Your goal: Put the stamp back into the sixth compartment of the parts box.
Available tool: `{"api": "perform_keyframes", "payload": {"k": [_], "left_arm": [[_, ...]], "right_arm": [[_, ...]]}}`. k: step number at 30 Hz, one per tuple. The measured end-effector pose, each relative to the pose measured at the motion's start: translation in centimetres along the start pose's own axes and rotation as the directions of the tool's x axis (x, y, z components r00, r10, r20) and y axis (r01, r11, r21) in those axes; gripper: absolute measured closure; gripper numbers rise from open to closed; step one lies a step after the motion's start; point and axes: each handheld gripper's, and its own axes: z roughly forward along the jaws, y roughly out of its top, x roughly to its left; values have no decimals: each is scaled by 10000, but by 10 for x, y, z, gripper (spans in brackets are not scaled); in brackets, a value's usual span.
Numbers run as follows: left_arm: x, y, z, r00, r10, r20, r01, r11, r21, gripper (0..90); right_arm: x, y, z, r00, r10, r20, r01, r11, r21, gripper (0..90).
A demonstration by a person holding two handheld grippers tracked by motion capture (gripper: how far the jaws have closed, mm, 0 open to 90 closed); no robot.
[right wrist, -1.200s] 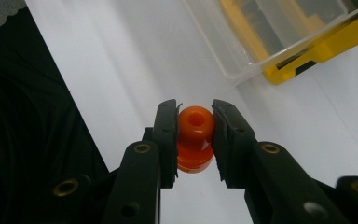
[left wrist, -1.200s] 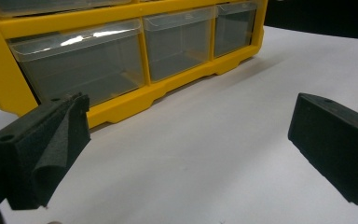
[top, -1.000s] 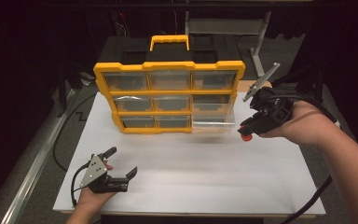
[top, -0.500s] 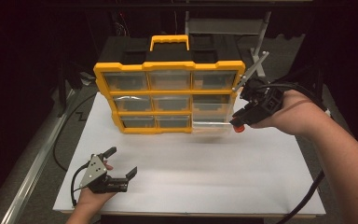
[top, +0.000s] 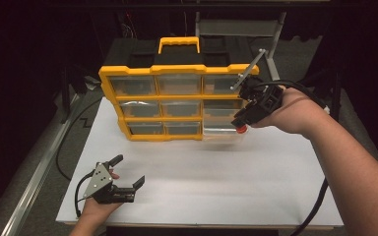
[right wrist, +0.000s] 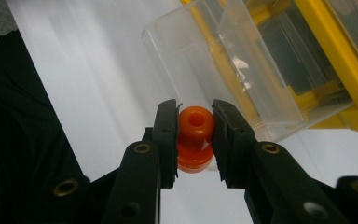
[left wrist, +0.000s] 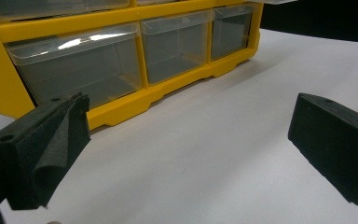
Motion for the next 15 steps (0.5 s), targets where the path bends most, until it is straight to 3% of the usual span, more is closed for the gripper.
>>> {"api": "perform_keyframes", "payload": {"k": [15], "left_arm": [[0, 0, -1, 10000, 4, 46, -4, 10000, -24, 5]], "right_arm": [[-8, 23, 12, 9999, 39, 165, -39, 10000, 5, 731]]}}
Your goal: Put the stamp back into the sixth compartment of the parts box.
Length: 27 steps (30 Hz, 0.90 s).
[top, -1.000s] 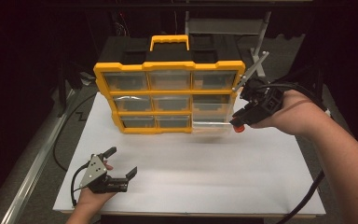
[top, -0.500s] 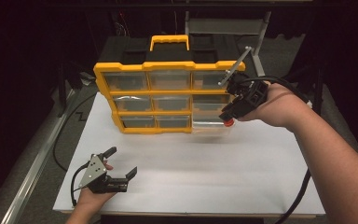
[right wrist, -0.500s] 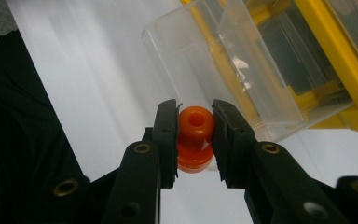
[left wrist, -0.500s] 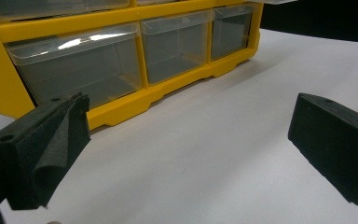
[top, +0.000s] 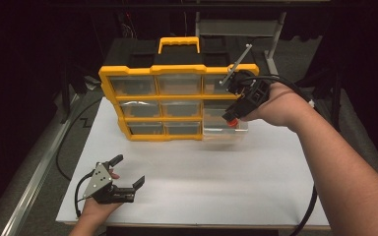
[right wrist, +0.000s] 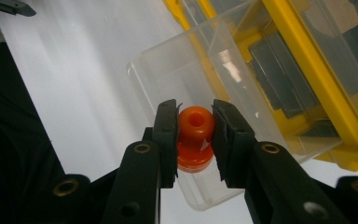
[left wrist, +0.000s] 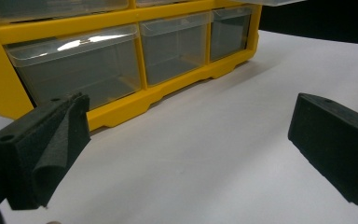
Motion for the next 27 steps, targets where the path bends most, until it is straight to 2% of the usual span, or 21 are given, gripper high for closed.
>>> {"api": "perform_keyframes", "payload": {"k": [10, 19, 27], "left_arm": [[0, 0, 0, 10000, -29, -4, 29, 10000, -50, 5], [0, 0, 0, 10000, -29, 23, 29, 10000, -53, 5], [0, 0, 0, 10000, 9, 40, -9, 10000, -2, 5]], "right_arm": [[-10, 7, 8, 9998, 145, 162, -144, 9999, -84, 731], [-11, 8, 14, 9996, 133, 231, -133, 9999, 3, 730], [-12, 4, 30, 9998, 48, 203, -49, 10000, 17, 729]]}}
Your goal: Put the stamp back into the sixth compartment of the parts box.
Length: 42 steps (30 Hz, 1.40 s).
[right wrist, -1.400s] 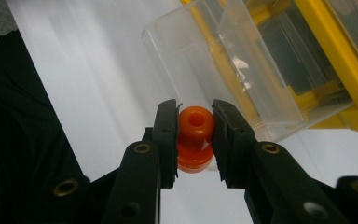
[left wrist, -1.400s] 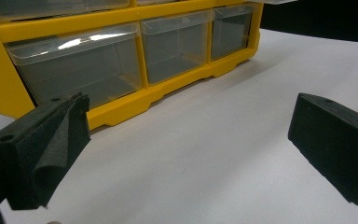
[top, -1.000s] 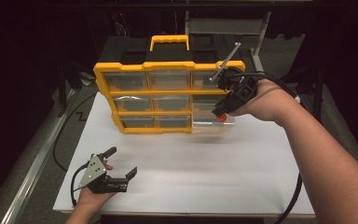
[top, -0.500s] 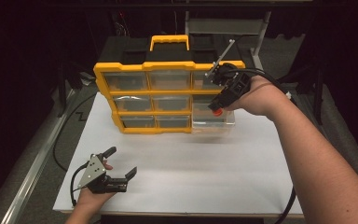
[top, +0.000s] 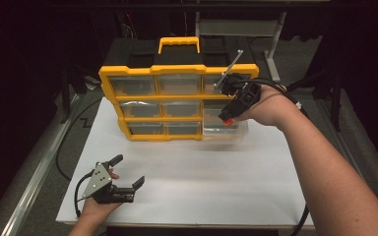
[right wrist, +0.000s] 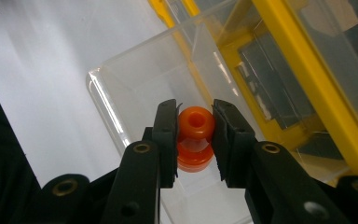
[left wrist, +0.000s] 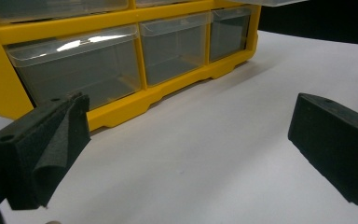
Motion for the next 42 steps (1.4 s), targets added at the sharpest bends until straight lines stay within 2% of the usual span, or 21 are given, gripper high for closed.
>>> {"api": "perform_keyframes", "payload": {"k": [8, 23, 26, 27, 29, 42], "left_arm": [[0, 0, 0, 10000, 40, 18, -40, 10000, 6, 5], [-1, 0, 1, 10000, 50, 51, -50, 10000, -27, 5], [-1, 0, 1, 9999, 86, 70, -86, 9999, 63, 5], [-1, 0, 1, 10000, 64, 64, -64, 10000, 28, 5], [0, 0, 1, 10000, -21, 69, 21, 10000, -14, 5], [0, 0, 1, 9999, -124, 101, 124, 9999, 5, 5]], "right_arm": [[1, -3, 10, 10000, 36, -77, -35, 9999, 116, 729], [-3, -5, 1, 9999, 170, -2, -170, 9995, -266, 717], [-4, -6, -3, 9995, 307, 39, -304, 9980, -558, 490], [-4, -6, -4, 9994, 343, -31, -345, 9978, -560, 434], [-3, -9, -6, 9992, 370, 128, -362, 9977, -572, 346], [0, -37, -22, 9980, 611, 185, -604, 9975, -370, 154]]}}
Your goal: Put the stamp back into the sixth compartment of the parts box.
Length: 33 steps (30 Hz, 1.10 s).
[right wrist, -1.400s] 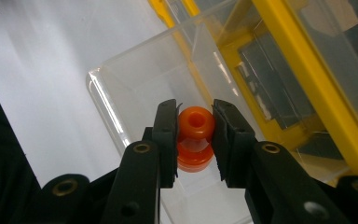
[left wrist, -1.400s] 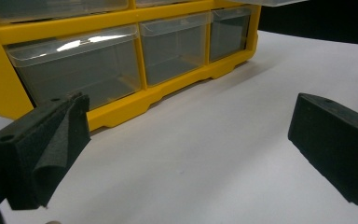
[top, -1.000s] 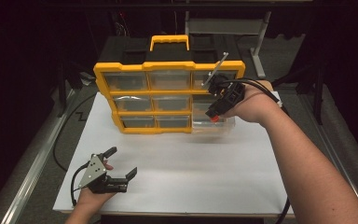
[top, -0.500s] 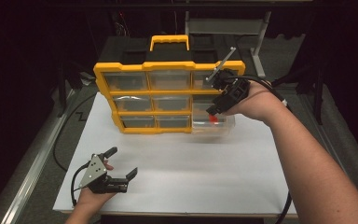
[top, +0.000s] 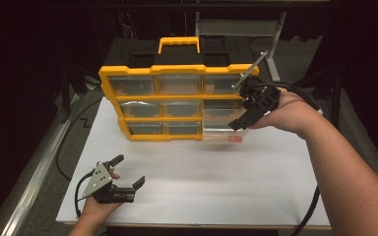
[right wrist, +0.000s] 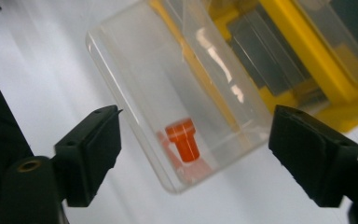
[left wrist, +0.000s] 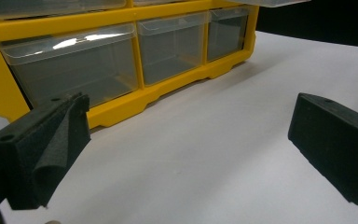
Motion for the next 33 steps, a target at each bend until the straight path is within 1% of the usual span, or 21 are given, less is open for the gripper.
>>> {"api": "perform_keyframes", "payload": {"k": [4, 10, 21, 24, 28, 30, 33], "left_arm": [[0, 0, 0, 10000, -44, -7, 44, 10000, -31, 5], [1, 0, -1, 10000, -67, -29, 67, 10000, -32, 5], [1, 0, -1, 9999, -120, -60, 119, 9999, -64, 5], [1, 0, -1, 9999, -115, -67, 115, 9999, -52, 5], [2, 0, -2, 9999, -124, -97, 123, 9999, -61, 5], [2, 0, -2, 9998, -176, -115, 175, 9998, -89, 5], [3, 0, -2, 9996, -226, -139, 225, 9997, -100, 5]], "right_arm": [[0, -10, -4, 9998, 179, 22, -179, 9998, 0, 140], [-1, -26, -8, 9995, 302, 23, -302, 9995, 87, 108], [-1, -53, -14, 9973, 670, 296, -678, 9973, 268, 0], [-2, -61, -15, 9960, 805, 396, -820, 9959, 393, 0], [-3, -70, -17, 9946, 870, 559, -895, 9951, 428, 0], [-2, -74, -17, 9932, 994, 606, -1023, 9936, 484, 0], [-1, -78, -12, 9933, 961, 641, -994, 9937, 520, 0]]}}
